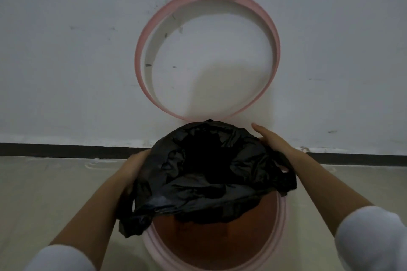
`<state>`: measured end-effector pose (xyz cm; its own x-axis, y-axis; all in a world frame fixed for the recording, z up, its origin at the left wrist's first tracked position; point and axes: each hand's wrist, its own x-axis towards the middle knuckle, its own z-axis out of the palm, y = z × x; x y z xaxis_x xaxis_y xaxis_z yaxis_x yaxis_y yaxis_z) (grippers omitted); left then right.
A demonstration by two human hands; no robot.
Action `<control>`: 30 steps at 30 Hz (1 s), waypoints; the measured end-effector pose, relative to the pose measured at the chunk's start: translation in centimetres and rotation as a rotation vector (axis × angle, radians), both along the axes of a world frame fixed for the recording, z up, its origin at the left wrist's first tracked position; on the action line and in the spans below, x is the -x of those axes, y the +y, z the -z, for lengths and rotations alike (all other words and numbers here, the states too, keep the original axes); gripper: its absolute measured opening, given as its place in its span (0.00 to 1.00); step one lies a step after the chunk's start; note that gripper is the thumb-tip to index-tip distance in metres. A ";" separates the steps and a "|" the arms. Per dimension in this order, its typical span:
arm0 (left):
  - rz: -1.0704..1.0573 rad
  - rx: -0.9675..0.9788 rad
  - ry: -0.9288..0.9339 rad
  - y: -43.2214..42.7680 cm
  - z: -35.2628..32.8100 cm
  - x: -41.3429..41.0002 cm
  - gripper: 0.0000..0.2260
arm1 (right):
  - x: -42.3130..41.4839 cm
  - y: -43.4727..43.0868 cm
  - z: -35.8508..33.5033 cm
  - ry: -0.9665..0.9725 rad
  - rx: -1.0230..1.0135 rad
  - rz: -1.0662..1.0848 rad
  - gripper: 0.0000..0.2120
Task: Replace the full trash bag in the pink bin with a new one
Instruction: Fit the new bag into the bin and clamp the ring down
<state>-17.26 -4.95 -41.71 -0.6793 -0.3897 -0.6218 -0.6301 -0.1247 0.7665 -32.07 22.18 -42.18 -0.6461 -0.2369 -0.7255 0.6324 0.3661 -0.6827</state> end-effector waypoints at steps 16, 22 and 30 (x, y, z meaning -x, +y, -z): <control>0.426 0.739 0.657 4.6 -5.5 -8.5 0.17 | -13.5 4.1 -5.8 1.526 -0.426 -0.688 0.18; 0.717 1.007 0.576 5.6 -2.9 -12.0 0.22 | -15.7 5.8 -3.6 1.641 -0.684 -0.776 0.03; 0.803 0.989 0.802 4.7 -0.1 -17.0 0.08 | -19.5 10.5 -0.8 1.698 -0.694 -0.878 0.05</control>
